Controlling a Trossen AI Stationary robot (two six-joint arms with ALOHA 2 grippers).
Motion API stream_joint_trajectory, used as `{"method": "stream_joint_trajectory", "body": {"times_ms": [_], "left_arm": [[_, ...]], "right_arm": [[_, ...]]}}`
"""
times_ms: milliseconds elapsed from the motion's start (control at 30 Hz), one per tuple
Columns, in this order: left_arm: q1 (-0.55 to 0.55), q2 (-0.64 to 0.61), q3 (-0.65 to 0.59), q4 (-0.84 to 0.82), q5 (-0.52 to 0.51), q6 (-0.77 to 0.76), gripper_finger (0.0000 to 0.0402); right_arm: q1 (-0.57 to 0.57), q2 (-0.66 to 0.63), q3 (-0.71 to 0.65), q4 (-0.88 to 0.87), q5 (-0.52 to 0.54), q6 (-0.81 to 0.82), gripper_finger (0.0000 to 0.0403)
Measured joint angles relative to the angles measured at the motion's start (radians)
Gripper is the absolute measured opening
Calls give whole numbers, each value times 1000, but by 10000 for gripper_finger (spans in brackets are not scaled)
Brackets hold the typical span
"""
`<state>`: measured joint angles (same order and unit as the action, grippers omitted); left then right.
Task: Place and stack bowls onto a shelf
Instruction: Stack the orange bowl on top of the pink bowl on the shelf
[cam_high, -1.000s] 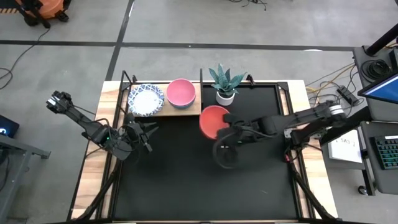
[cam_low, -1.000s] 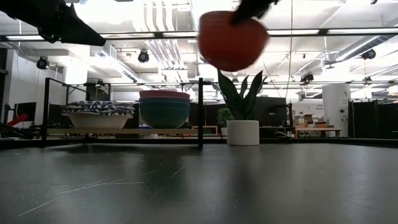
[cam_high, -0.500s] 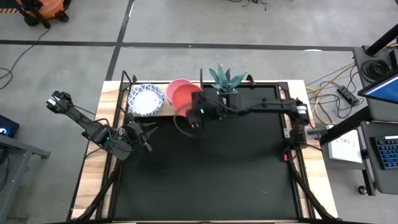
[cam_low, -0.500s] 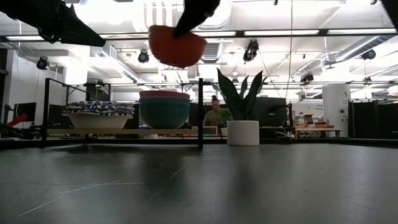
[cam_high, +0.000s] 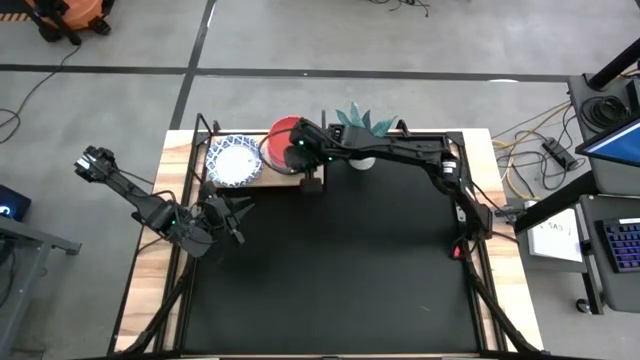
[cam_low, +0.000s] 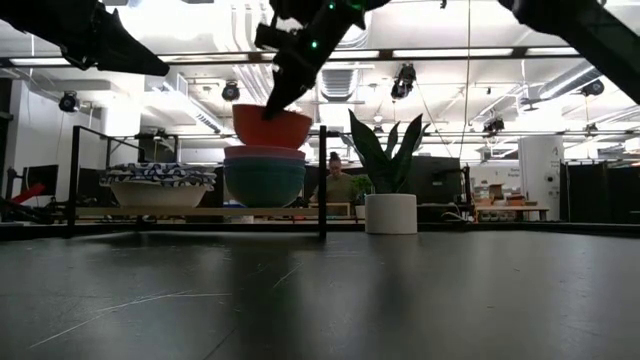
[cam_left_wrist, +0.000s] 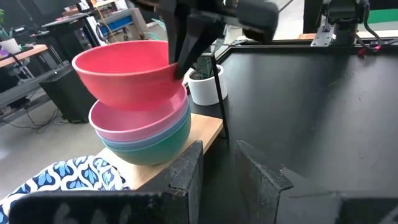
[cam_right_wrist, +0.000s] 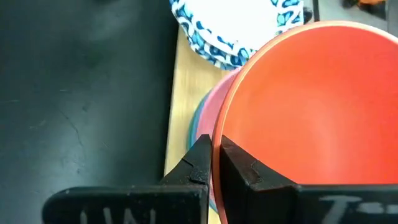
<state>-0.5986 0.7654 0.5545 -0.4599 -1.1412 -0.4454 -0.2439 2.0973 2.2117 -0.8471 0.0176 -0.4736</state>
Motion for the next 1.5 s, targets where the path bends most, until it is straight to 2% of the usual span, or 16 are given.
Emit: {"method": "stream_joint_trajectory", "body": {"times_ms": [167, 300, 667, 800, 933, 1033, 1233, 1500], "left_arm": [[0, 0, 0, -1, 0, 0, 77], [0, 0, 0, -2, 0, 0, 77], [0, 0, 0, -2, 0, 0, 77], [0, 0, -1, -2, 0, 0, 77], [0, 0, -1, -5, 0, 3, 77], [0, 0, -1, -5, 0, 3, 77], [0, 0, -1, -6, 0, 6, 77], [0, 0, -1, -6, 0, 11, 77]], "right_arm": [[-29, 16, 1, -1, -87, 0, 9], [-41, 17, 1, 2, -97, 13, 20], [-50, 15, -5, 48, -98, 69, 103], [-49, -1, 0, 76, -162, 169, 115], [-47, -3, -30, 238, -208, 226, 101], [-46, 14, -91, 405, -173, 280, 74], [-52, 18, -267, 694, -174, 334, 15], [-46, 18, -381, 852, -174, 390, 9]]}}
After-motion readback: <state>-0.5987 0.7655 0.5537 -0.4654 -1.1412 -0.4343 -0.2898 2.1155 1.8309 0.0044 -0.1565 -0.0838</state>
